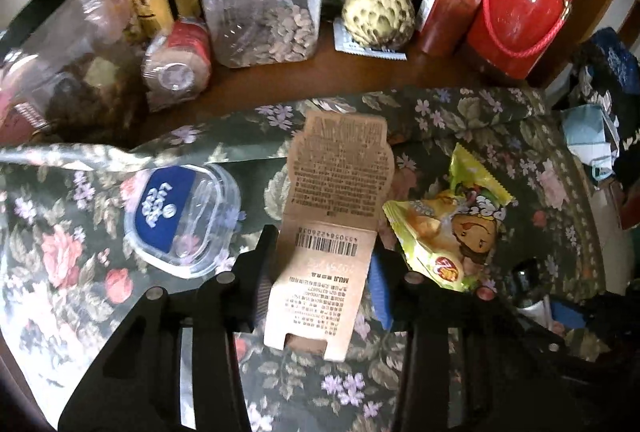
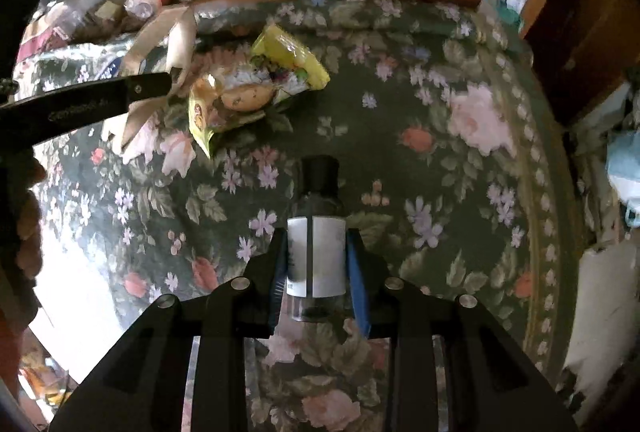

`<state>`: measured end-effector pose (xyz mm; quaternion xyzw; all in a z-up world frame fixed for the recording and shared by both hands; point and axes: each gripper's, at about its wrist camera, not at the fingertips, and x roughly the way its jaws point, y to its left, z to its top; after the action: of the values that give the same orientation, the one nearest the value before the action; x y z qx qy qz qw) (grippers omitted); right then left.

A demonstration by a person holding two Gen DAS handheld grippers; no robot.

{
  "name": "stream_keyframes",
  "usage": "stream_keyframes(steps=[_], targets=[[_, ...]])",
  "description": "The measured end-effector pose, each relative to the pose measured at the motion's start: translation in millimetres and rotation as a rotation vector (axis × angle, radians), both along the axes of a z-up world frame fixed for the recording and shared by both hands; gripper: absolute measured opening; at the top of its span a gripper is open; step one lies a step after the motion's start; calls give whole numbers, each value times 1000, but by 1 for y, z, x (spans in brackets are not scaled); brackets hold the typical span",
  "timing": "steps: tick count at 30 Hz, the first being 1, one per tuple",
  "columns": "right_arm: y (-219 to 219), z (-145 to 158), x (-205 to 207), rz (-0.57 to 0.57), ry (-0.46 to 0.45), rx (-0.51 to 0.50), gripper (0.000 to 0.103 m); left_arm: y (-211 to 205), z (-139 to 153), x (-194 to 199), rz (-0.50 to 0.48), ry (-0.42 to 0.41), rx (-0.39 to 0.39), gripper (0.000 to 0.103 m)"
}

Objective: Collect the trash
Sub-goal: 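Lift the cardboard package and small bottle off the table with both tools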

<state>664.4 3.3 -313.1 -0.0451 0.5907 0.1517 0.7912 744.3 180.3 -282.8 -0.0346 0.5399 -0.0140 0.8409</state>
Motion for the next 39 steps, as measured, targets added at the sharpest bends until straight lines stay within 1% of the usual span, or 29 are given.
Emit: stream_keyframes(steps=[2, 3, 4, 5, 6, 8, 9, 14, 17, 18, 20, 21, 22, 24, 26, 29, 34, 36, 38, 39], targets=[[4, 0, -2, 11, -15, -13, 26, 2, 11, -6, 13, -16, -2, 40], [3, 0, -2, 11, -12, -6, 26, 3, 16, -9, 18, -23, -4, 37], [4, 1, -4, 13, -8, 0, 25, 3, 21, -12, 22, -30, -9, 18], [2, 1, -4, 12, 4, 14, 25, 4, 26, -15, 25, -29, -19, 8], [-3, 3, -3, 3, 16, 42, 25, 5, 31, -17, 33, -24, -30, 6], [-11, 9, -6, -8, 19, 73, 25, 4, 42, -23, 49, -47, -28, 5], [-17, 15, -7, -13, 11, 85, 25, 3, 48, -28, 55, -63, -17, 2], [-43, 54, -12, -22, -73, 119, 25, -8, 75, -50, 80, -121, 6, 0], [-60, 77, -19, -14, -128, 136, 25, -15, 82, -59, 84, -124, 8, 0], [-66, 85, -23, -10, -147, 145, 25, -16, 80, -60, 93, -114, 2, 3], [-73, 95, -26, -5, -166, 160, 25, -17, 72, -58, 107, -82, -21, 22], [-74, 98, -28, -3, -176, 162, 25, -18, 65, -56, 115, -63, -24, 51], [-77, 99, -30, -2, -185, 161, 25, -20, 59, -54, 125, -49, -19, 67], [-83, 106, -35, -9, -206, 149, 25, -24, 46, -50, 129, -31, 22, 68], [-90, 109, -38, -27, -212, 148, 25, -28, 29, -40, 117, 15, 45, 68], [-104, 113, -44, -64, -212, 146, 25, -28, 8, -22, 117, 51, 42, 68], [-119, 114, -47, -123, -210, 125, 25, -24, -11, 7, 141, 74, 57, 68], [-124, 113, -47, -151, -206, 120, 25, -21, -17, 17, 149, 79, 76, 67], [-127, 113, -47, -172, -207, 120, 25, -19, -21, 23, 156, 79, 81, 63], [-129, 114, -47, -181, -207, 121, 25, -18, -22, 26, 158, 80, 79, 54]])
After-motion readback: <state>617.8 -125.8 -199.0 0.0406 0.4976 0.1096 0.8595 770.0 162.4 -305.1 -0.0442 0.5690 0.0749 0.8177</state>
